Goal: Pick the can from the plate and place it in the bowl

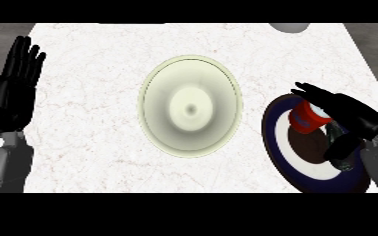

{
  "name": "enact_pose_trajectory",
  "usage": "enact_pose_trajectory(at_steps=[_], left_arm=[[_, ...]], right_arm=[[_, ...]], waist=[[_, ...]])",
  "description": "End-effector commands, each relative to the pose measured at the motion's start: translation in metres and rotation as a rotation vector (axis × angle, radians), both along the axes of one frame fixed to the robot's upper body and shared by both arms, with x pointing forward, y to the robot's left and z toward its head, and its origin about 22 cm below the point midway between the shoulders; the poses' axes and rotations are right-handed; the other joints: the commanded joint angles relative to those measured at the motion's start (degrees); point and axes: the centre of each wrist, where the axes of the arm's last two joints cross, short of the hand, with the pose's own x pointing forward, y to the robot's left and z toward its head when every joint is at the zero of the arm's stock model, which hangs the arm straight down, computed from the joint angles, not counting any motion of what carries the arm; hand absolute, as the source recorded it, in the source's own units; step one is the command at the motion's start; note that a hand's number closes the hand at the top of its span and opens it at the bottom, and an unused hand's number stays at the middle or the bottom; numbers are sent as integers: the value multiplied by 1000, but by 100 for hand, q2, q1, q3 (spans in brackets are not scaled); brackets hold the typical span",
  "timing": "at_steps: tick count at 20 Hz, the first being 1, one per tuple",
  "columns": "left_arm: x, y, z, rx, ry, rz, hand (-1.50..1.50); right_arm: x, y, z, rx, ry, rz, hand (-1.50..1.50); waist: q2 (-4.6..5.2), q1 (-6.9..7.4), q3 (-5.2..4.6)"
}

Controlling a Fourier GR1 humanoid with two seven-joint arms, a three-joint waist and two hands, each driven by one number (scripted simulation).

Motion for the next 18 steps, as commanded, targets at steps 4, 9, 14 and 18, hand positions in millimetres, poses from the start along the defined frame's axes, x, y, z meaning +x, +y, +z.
enact_pose_trajectory(at_steps=[4, 9, 14, 18], left_arm=[[-12, -1, 8, -9, 2, 3, 0], [10, -13, 11, 2, 5, 2, 0], [4, -2, -14, -1, -12, 3, 0], [6, -3, -2, -12, -9, -29, 0]], right_arm=[[-4, -15, -28, -35, 69, -51, -150], [11, -8, -34, 27, -68, 1, 150], [28, -2, -41, 14, -111, 39, 150], [50, -54, 0, -50, -115, 28, 150]], waist=[[22, 15, 27], [28, 0, 29], [41, 25, 27], [70, 133, 32]])
